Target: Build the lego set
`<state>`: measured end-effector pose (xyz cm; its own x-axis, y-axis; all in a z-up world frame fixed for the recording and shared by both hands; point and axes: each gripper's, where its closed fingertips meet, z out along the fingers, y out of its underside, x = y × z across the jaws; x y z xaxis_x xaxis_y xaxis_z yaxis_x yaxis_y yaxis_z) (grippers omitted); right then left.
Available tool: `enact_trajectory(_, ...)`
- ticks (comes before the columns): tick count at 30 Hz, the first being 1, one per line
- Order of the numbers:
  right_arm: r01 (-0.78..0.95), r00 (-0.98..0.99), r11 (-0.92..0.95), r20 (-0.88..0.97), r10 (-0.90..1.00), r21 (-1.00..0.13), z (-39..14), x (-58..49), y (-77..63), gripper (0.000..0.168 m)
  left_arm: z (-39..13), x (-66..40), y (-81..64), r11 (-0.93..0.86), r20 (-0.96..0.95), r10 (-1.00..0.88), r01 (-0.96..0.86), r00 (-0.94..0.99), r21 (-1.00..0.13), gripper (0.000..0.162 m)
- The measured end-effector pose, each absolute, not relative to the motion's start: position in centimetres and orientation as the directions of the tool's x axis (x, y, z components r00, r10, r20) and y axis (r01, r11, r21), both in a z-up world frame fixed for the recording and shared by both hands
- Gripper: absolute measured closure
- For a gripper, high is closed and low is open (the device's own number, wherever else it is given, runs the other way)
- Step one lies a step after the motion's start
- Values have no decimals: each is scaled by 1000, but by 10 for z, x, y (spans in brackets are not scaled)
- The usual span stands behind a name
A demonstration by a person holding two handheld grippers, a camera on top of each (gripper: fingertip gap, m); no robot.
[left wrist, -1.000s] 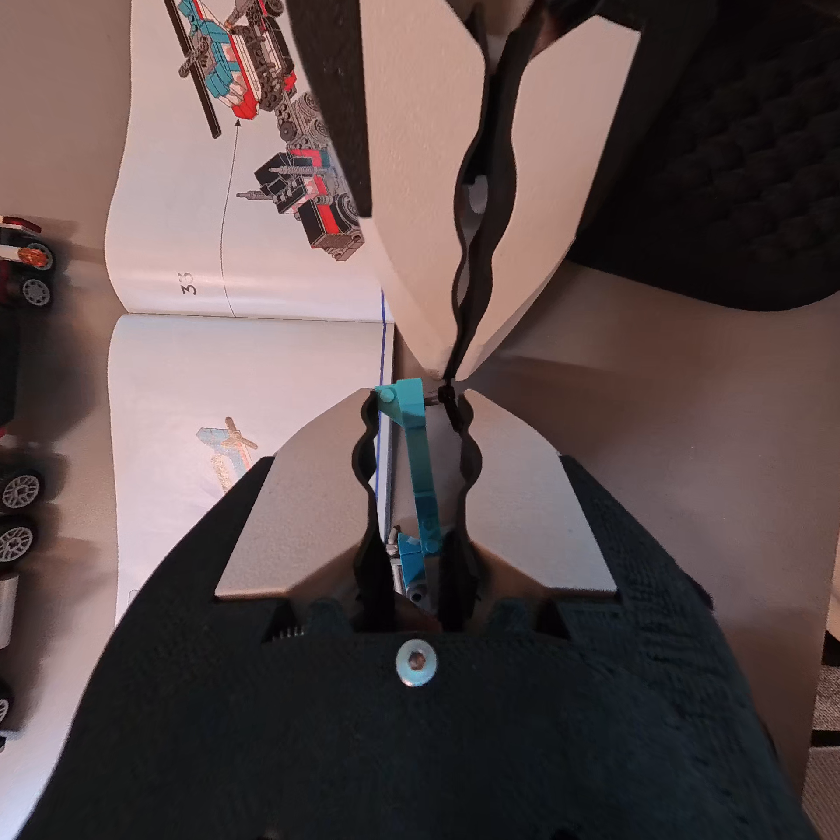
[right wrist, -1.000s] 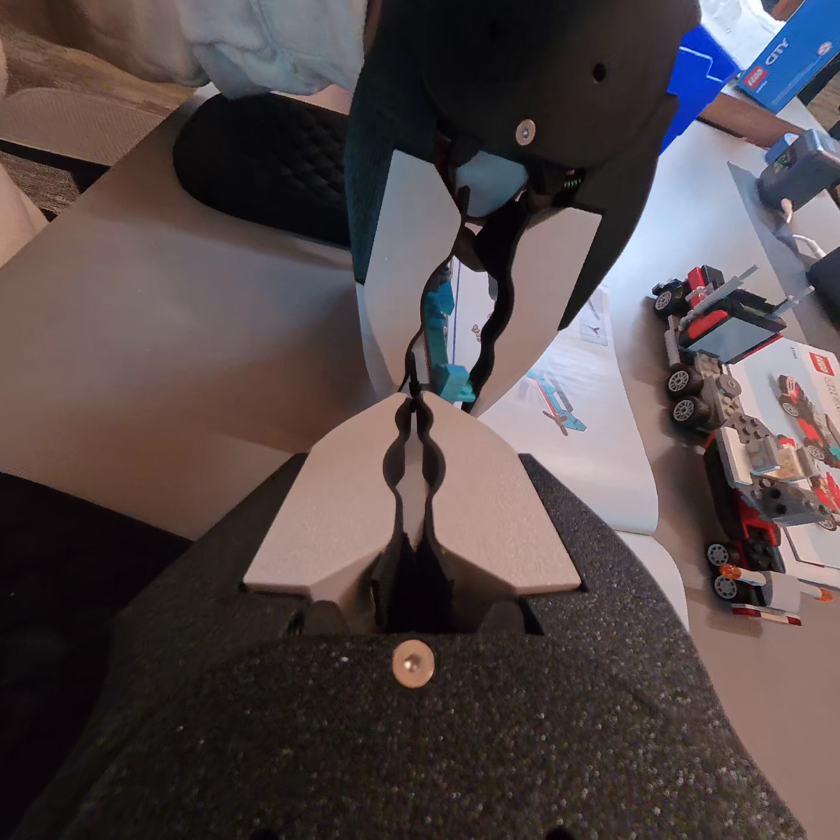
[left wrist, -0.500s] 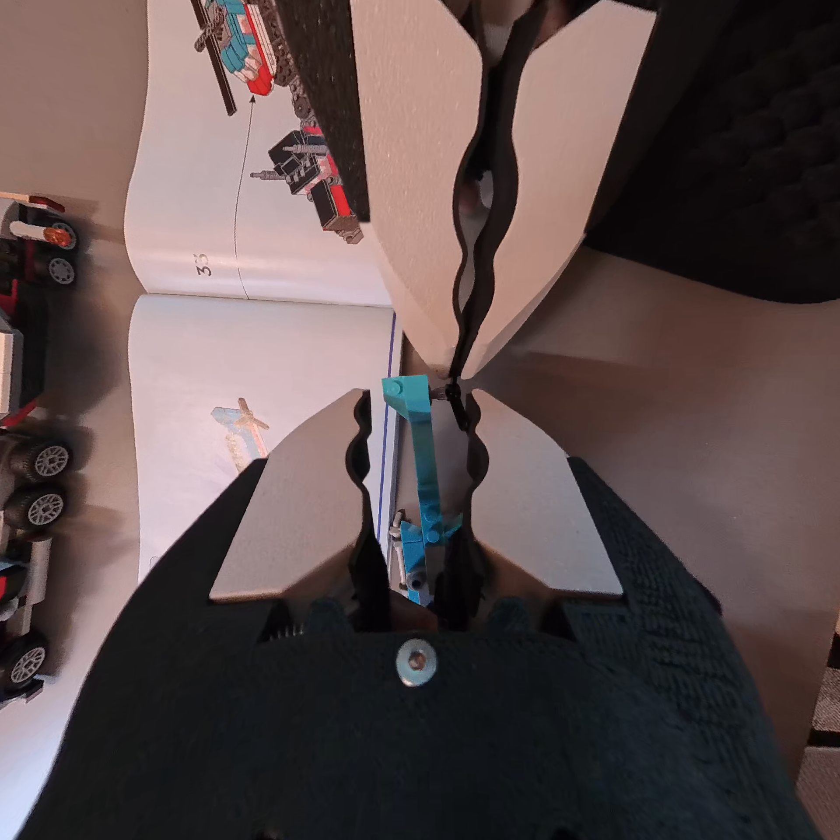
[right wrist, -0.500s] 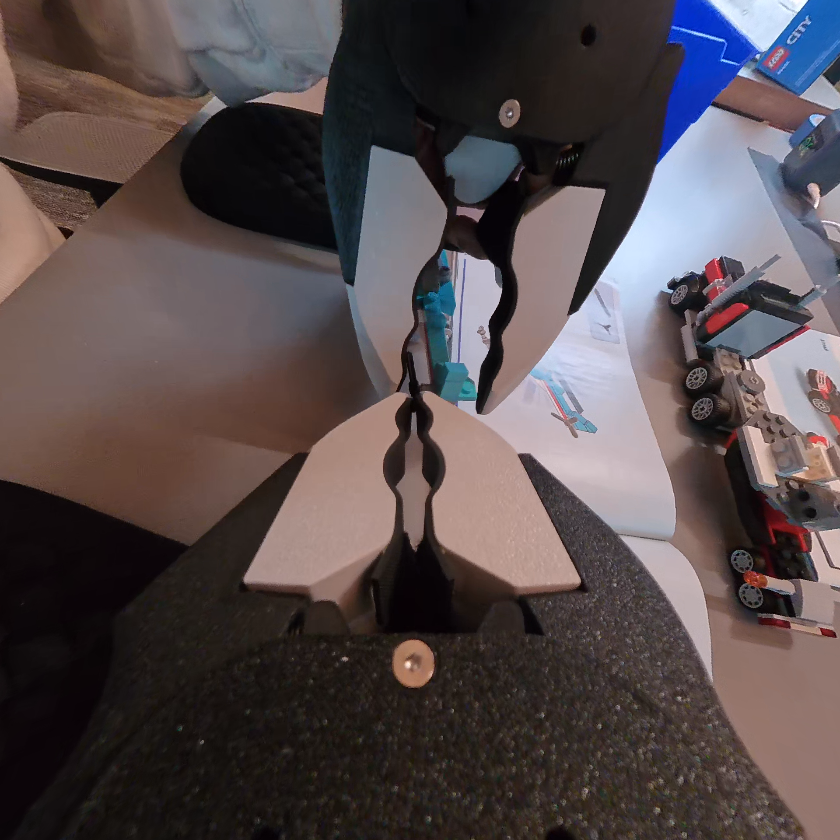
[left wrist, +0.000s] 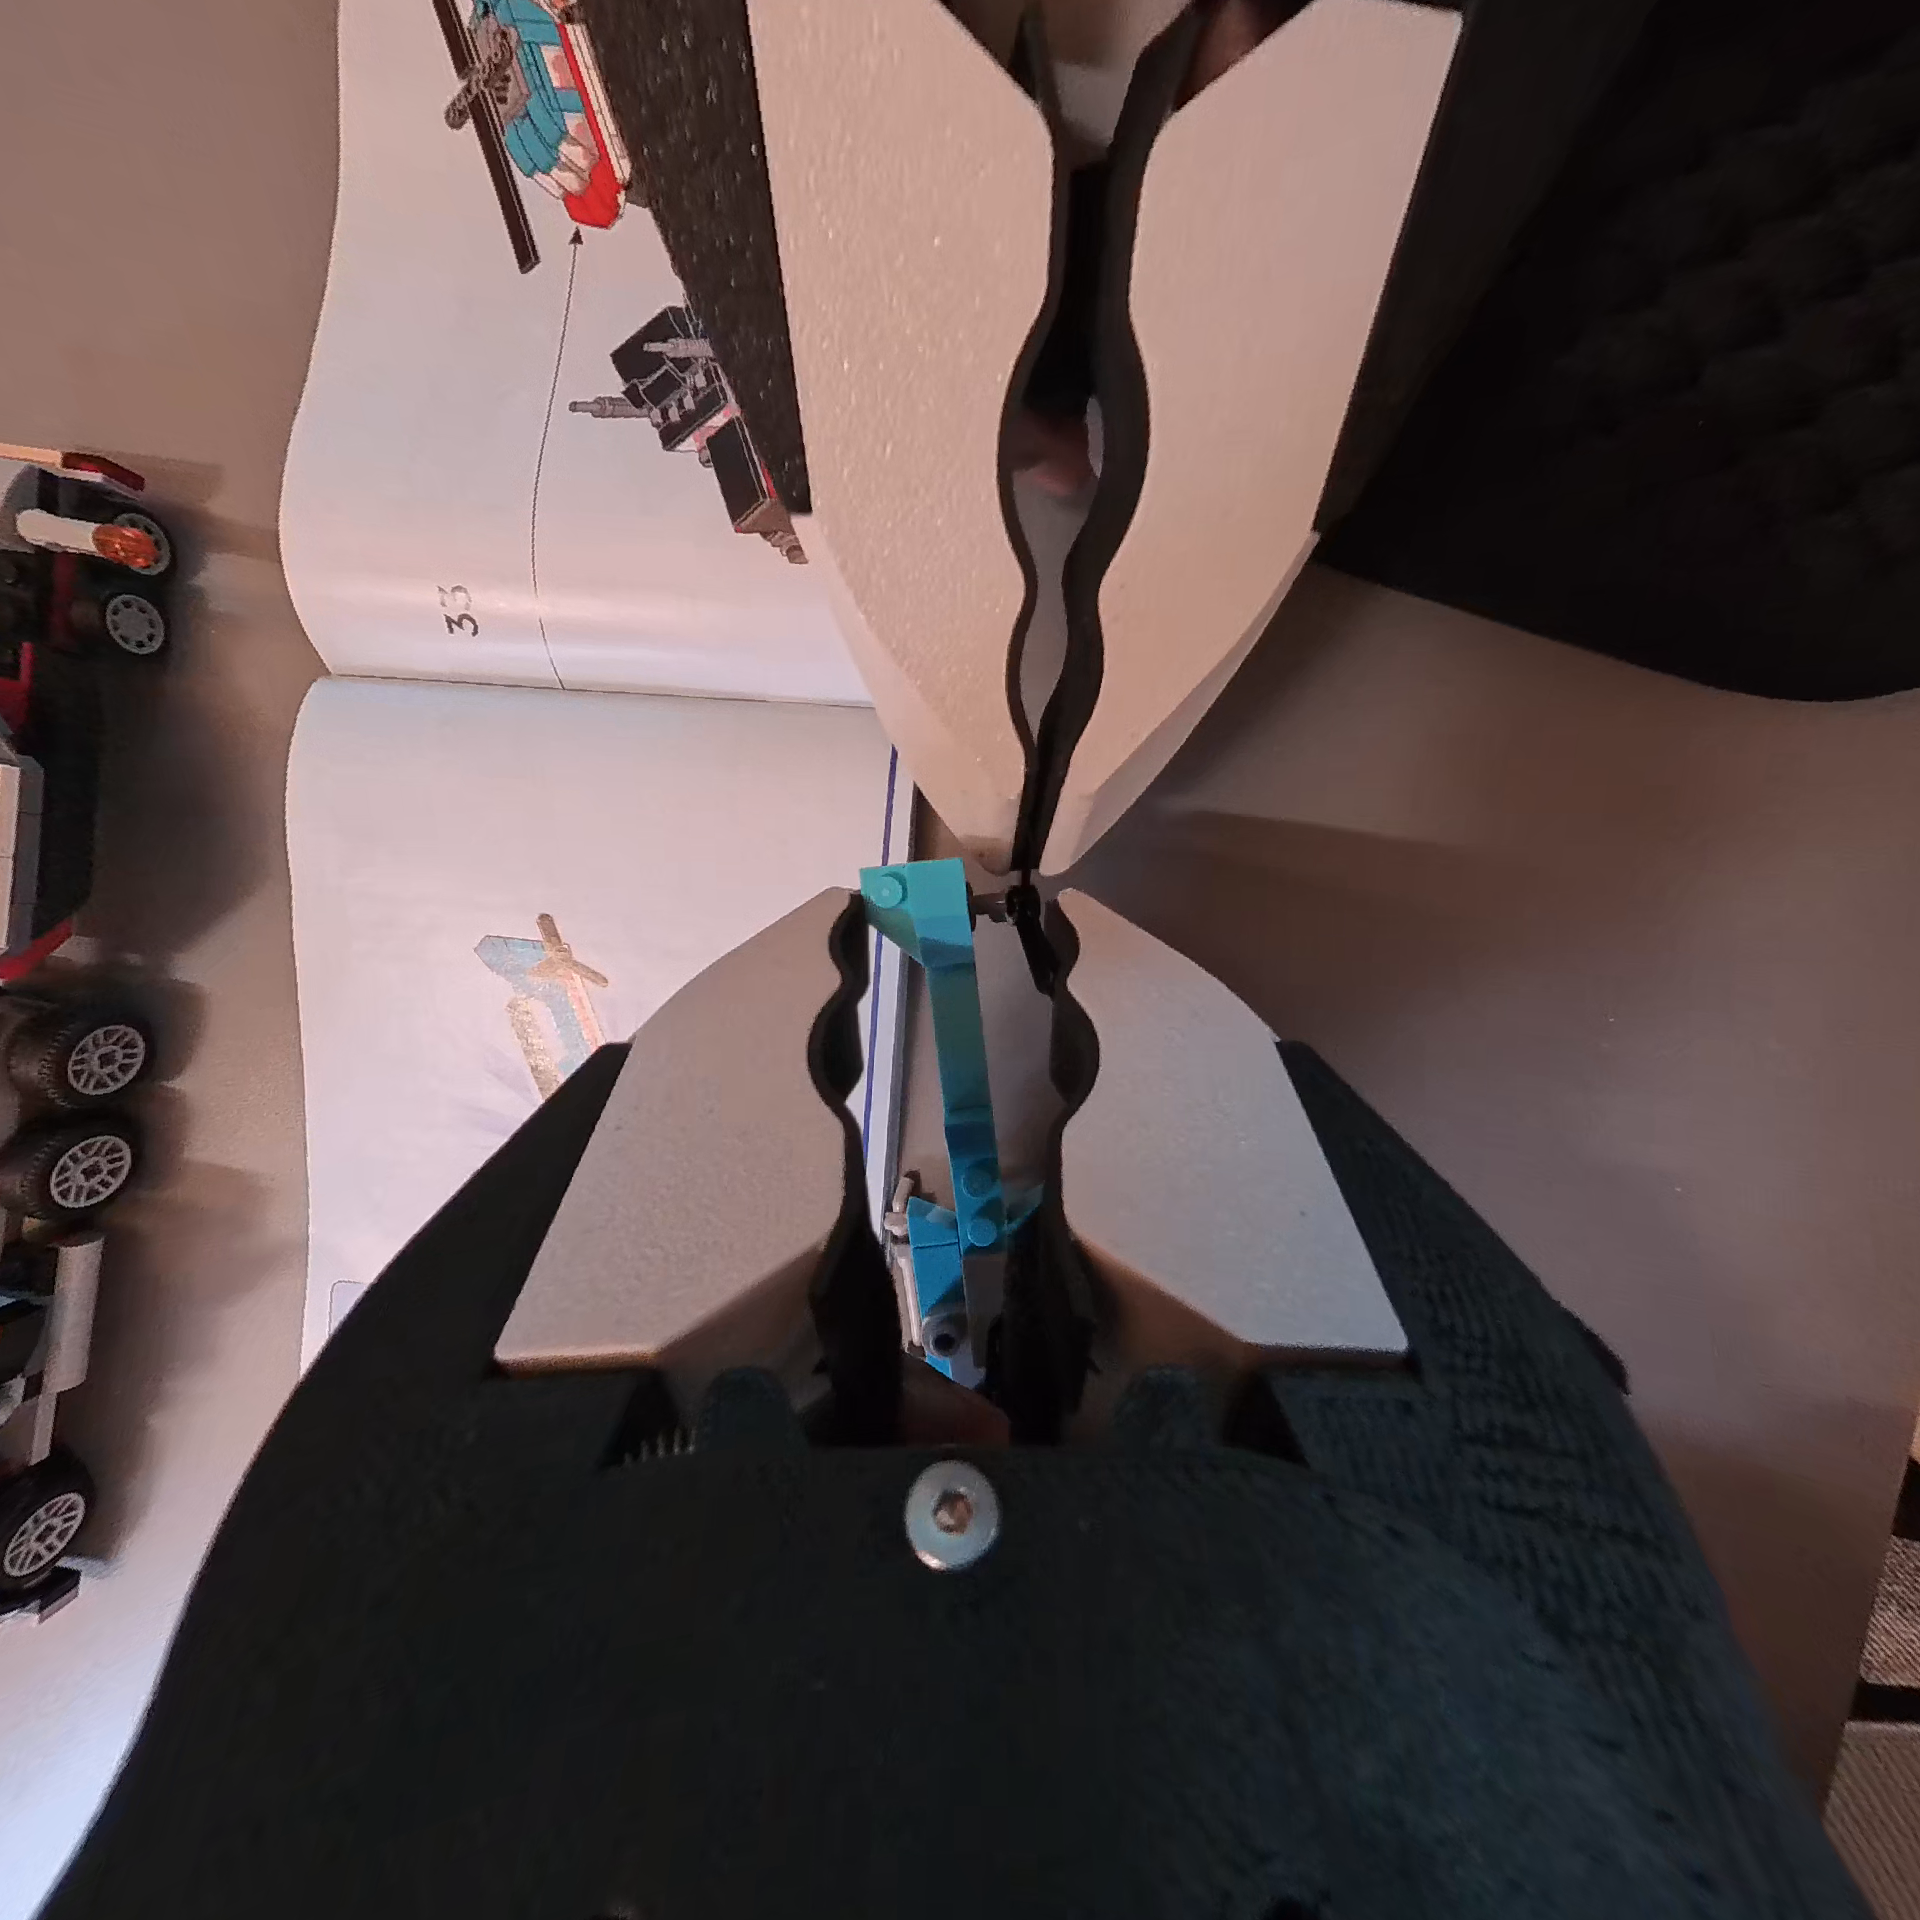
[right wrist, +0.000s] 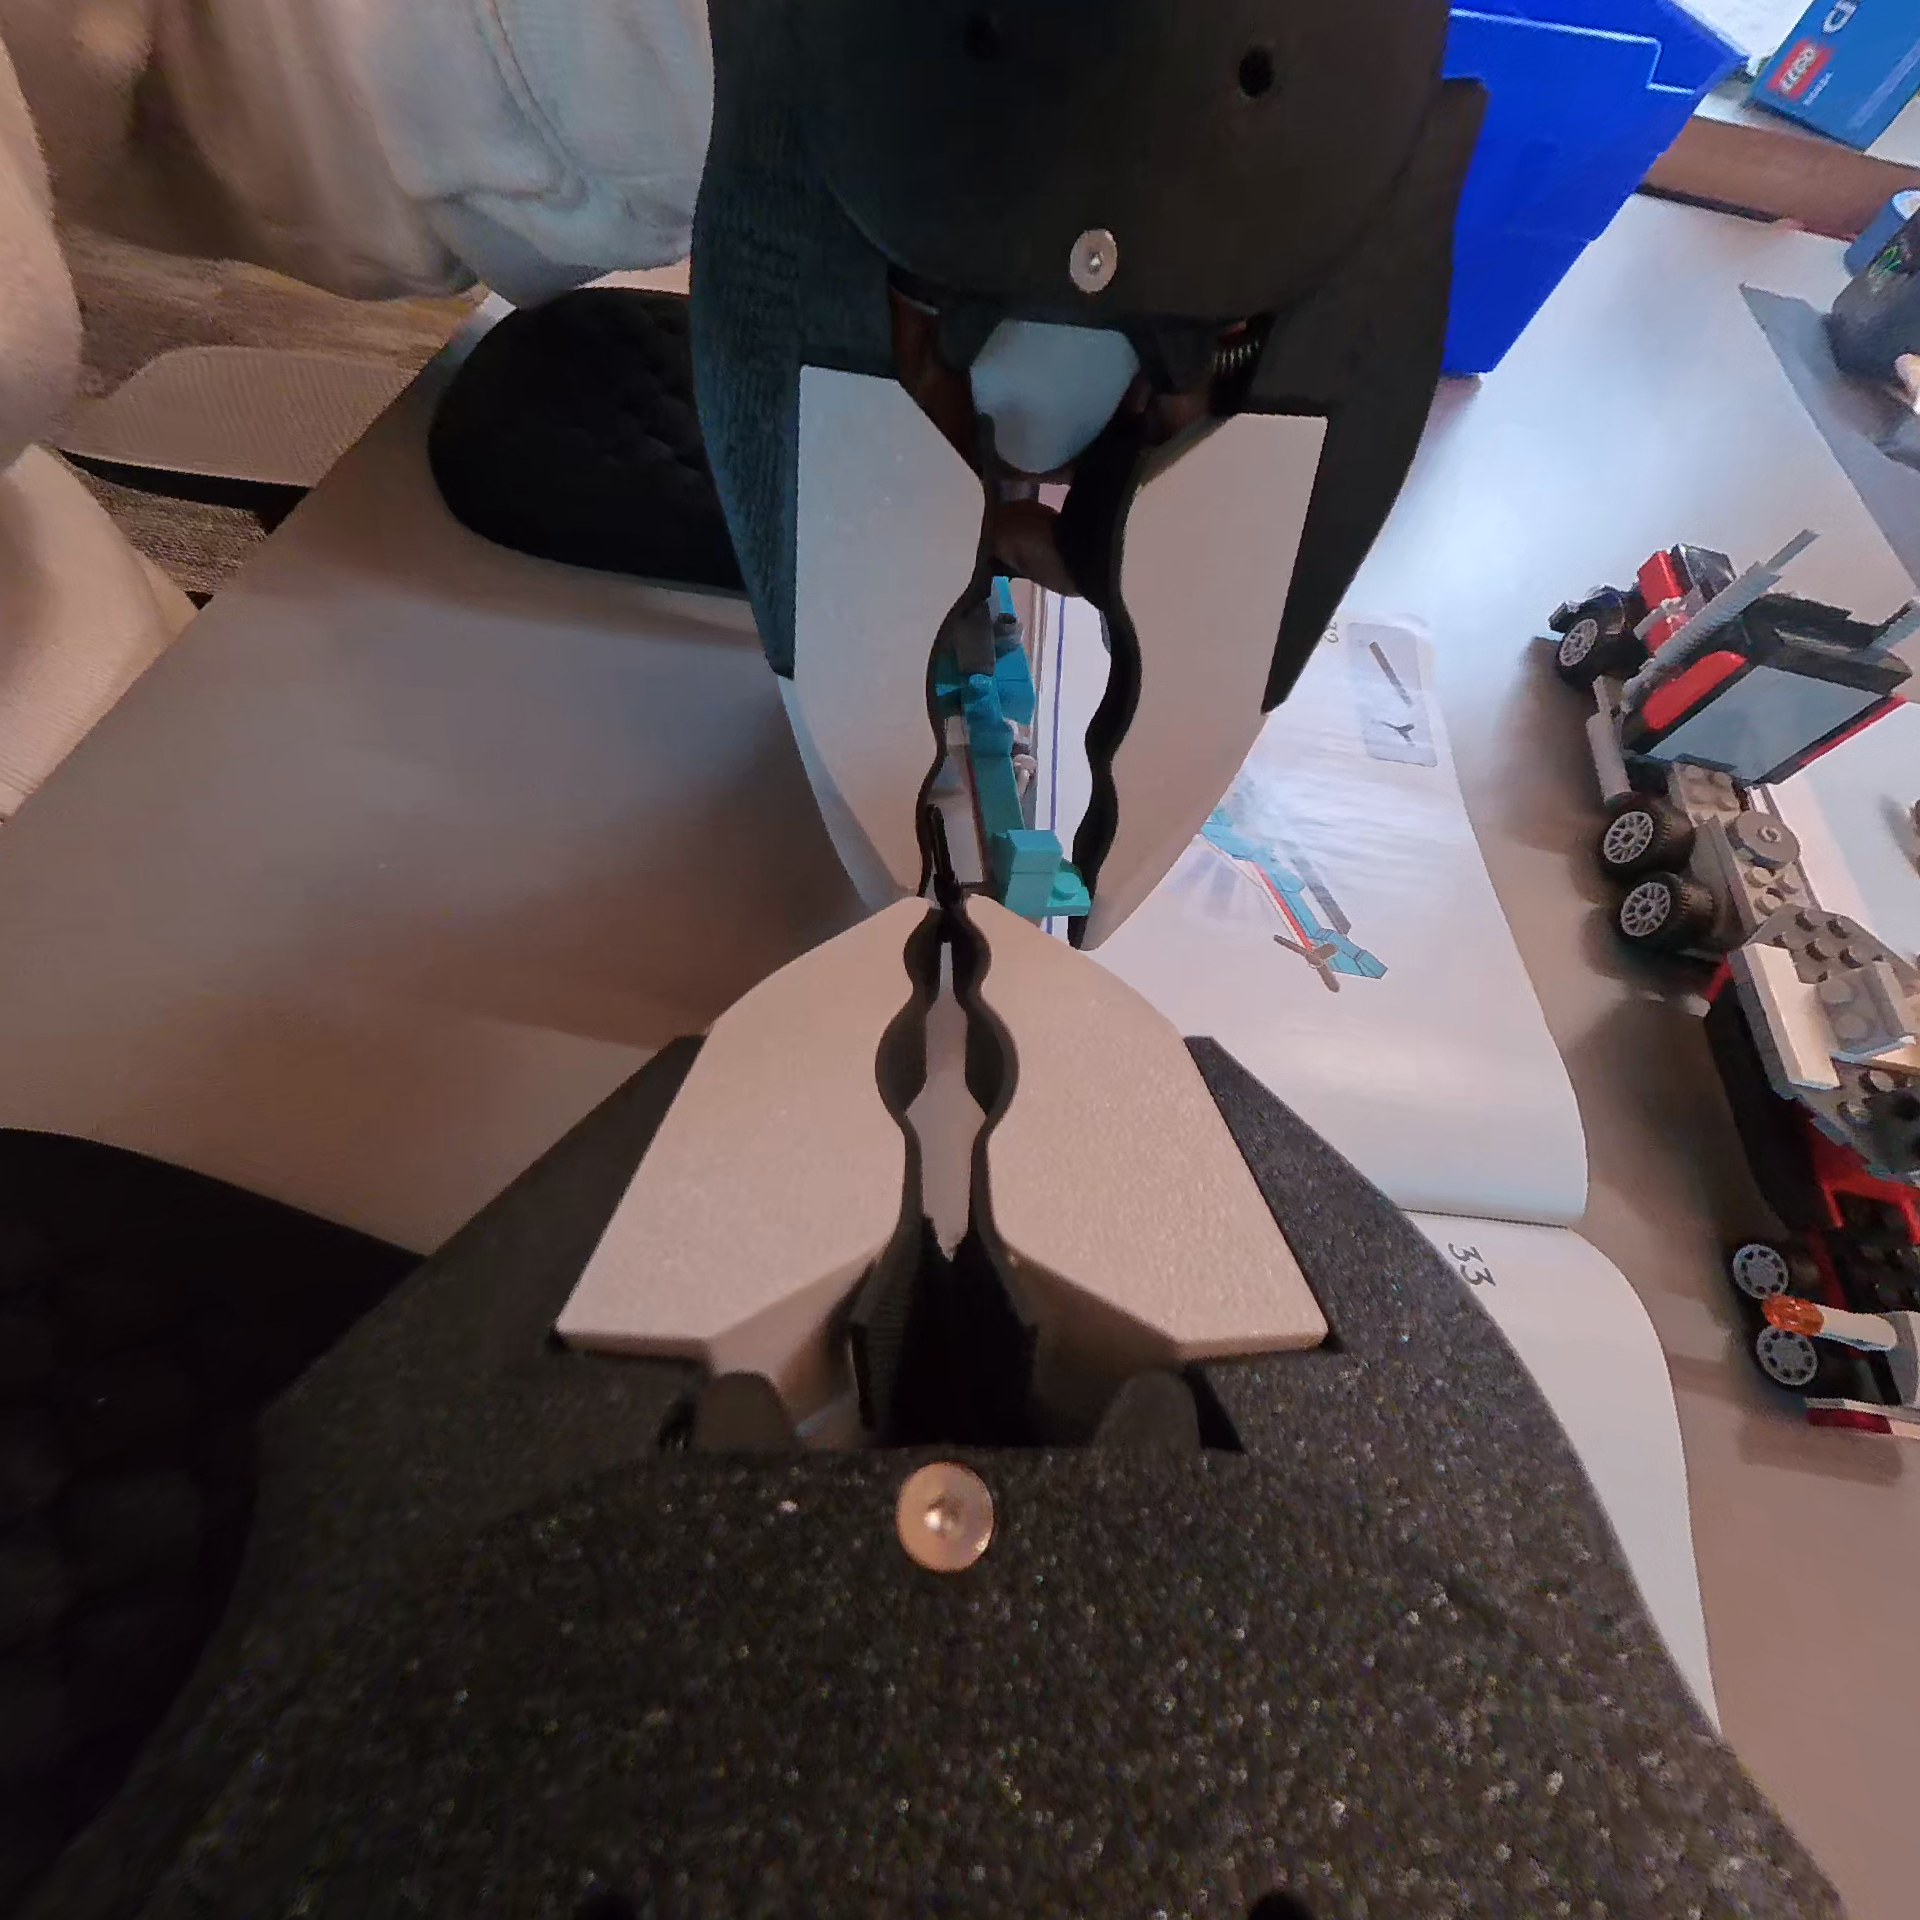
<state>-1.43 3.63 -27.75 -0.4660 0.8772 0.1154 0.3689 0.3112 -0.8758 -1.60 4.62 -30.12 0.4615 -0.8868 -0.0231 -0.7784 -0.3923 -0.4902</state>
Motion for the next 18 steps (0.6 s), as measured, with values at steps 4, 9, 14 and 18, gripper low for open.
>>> enact_trajectory(4, 381, -463, 274, 74, 883, -883, -278, -14, 37, 167, -301, -16, 47, -389, -27, -887, -779, 461, -492, 131)
enact_trajectory(9, 392, -459, 246, 43, 888, -887, -278, -14, 37, 167, -301, -16, 47, -392, -26, -885, -773, 465, -498, 132)
enact_trajectory(14, 394, -457, 238, 36, 889, -888, -278, -14, 38, 167, -301, -17, 48, -393, -29, -883, -772, 468, -500, 133)
enact_trajectory(18, 393, -455, 234, 34, 890, -889, -278, -14, 38, 166, -300, -17, 48, -398, -24, -881, -766, 473, -505, 134)
